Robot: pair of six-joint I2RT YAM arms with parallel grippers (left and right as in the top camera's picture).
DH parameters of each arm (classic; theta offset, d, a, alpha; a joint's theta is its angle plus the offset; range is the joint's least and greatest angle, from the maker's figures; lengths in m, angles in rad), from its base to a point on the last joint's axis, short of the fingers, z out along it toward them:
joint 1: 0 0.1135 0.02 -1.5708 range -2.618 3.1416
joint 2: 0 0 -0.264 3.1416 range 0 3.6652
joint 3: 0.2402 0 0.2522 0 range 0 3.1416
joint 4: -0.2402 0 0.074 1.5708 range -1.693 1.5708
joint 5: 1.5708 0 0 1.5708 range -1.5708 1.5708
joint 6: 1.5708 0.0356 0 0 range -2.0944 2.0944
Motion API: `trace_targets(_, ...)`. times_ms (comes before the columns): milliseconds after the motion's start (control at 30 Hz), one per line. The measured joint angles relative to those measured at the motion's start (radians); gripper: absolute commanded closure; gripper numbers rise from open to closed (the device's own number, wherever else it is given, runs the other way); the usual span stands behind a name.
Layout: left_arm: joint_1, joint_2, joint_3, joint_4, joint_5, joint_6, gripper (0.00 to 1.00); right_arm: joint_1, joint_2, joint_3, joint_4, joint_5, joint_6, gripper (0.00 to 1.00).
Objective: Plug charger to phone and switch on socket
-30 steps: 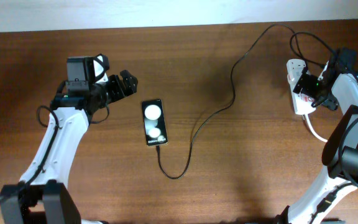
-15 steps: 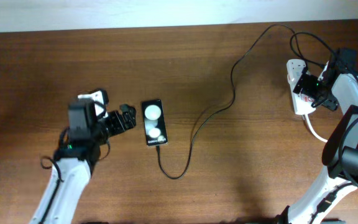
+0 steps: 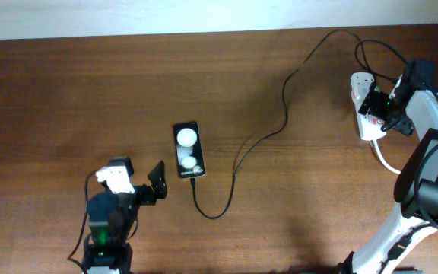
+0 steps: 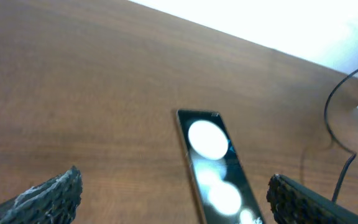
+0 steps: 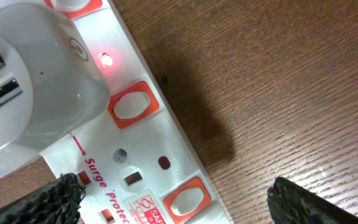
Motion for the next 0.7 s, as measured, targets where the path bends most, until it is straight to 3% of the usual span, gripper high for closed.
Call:
trace_targets(200, 0.0, -0.185, -0.04, -0.203, -0.047, 0.003, 0.01, 0.0, 0.0, 0.0, -0.001, 0.0, 0.0, 0.01)
trace_targets(367, 0.0, -0.495, -0.041, -0.558, -0.137, 0.006, 0.01, 0.0, 0.0, 0.0, 0.0, -0.001, 0.001, 0.01)
trace_targets(500, 0.001, -0.701, -0.041, -0.564, -0.17, 0.061, 0.01, 0.0, 0.0, -0.001, 0.0, 0.0, 0.0, 0.01)
trace_targets(700, 0.001, -0.861, -0.041, -0.565, -0.187, 0.306, 0.01, 0.0, 0.0, -0.001, 0.0, 0.0, 0.0, 0.01)
